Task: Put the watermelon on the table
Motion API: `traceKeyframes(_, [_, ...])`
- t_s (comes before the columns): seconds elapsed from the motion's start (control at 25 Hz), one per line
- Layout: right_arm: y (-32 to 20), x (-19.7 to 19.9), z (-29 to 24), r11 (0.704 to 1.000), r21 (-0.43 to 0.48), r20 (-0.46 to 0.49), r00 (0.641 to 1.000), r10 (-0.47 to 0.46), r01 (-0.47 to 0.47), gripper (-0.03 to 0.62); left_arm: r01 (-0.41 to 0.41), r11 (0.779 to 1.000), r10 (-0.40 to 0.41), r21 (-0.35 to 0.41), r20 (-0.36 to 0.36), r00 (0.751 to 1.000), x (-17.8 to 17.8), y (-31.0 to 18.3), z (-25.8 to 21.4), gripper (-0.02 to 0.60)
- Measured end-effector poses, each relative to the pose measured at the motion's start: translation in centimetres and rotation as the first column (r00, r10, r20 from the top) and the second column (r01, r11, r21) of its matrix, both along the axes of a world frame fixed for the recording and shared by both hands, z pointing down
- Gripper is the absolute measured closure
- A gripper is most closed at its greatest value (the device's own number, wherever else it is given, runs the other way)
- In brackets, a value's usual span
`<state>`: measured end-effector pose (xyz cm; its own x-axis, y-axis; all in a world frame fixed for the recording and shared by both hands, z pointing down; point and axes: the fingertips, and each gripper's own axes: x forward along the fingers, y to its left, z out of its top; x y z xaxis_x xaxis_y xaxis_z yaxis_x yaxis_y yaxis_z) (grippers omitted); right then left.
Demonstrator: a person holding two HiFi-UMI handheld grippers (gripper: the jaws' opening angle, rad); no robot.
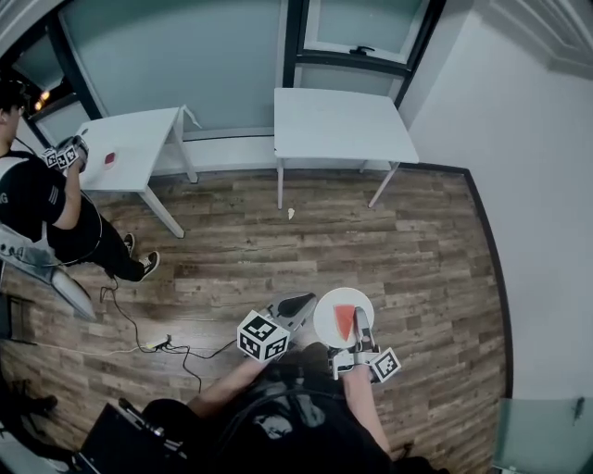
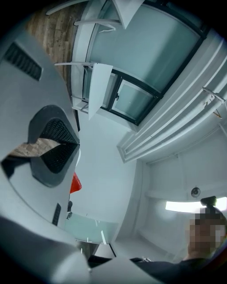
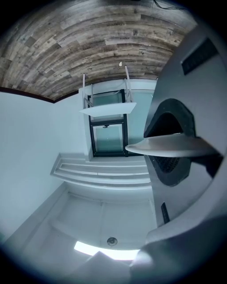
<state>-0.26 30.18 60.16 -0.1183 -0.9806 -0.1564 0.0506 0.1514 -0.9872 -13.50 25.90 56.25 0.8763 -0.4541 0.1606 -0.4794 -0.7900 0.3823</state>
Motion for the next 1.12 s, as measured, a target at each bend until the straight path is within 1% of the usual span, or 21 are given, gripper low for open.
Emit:
traceKeyframes(0.08, [0.0, 0.0, 1.0, 1.0, -0.018, 0.023, 1.0, -0.003, 0.004, 0.545, -0.008, 1.0, 0.009, -0.017, 0.006, 1.0, 0.3, -0.3, 0.7, 0.575])
traceKeyframes(0.24, [-0.4, 1.5, 3.1, 0.997, -0.075, 0.046, 0.999, 0.015, -0.012, 0.546, -0.029, 0.997, 0.03, -0.065, 0.013, 0.999, 1.7, -0.9, 2.2, 0.575])
traceKeyframes(0.32, [-1.8, 2.1, 3.1, 0.997, -0.071, 0.044, 0.999, 0.009, -0.006, 0.546, -0.036, 0.997, 0.037, -0.066, 0.019, 0.999, 2.4, -1.8, 2.4, 0.575])
traceKeyframes(0.44, [-5.0, 3.4, 2.8, 0.999, -0.05, 0.029, 0.999, -0.016, 0.017, 0.546, -0.026, 0.998, 0.027, -0.054, 0.016, 1.0, 4.1, -4.9, 2.3, 0.575])
traceKeyframes(0.64, [-10.3, 8.0, 2.3, 0.999, -0.035, 0.014, 0.999, -0.037, 0.038, 0.546, -0.013, 0.999, 0.013, -0.043, 0.01, 1.0, 8.9, -10.6, 1.9, 0.575])
traceKeyframes(0.72, [-12.0, 10.2, 2.7, 0.998, -0.047, 0.011, 0.999, -0.039, 0.04, 0.546, -0.007, 0.999, 0.007, -0.032, 0.018, 1.0, 10.8, -12.7, 1.6, 0.575])
traceKeyframes(0.8, [-13.5, 12.3, 3.3, 0.997, -0.071, 0.025, 0.999, -0.03, 0.031, 0.546, 0.005, 1.0, -0.005, -0.025, 0.02, 1.0, 12.6, -14.8, 1.2, 0.575])
traceKeyframes(0.88, [-15.0, 14.0, 3.4, 0.997, -0.076, 0.039, 0.999, -0.027, 0.03, 0.546, 0.017, 1.0, -0.016, -0.021, 0.02, 1.0, 14.1, -16.4, 0.9, 0.575])
traceKeyframes(1.04, [-18.0, 16.2, 2.8, 0.997, -0.041, 0.038, 0.997, -0.06, 0.062, 0.546, 0.049, 0.999, -0.048, -0.021, 0.047, 0.998, 15.9, -19.1, 1.5, 0.575])
traceKeyframes(1.12, [-19.4, 17.4, 3.4, 0.996, -0.052, 0.051, 0.996, -0.071, 0.073, 0.546, 0.078, 0.997, -0.076, -0.03, 0.06, 0.995, 16.2, -20.6, 1.9, 0.575])
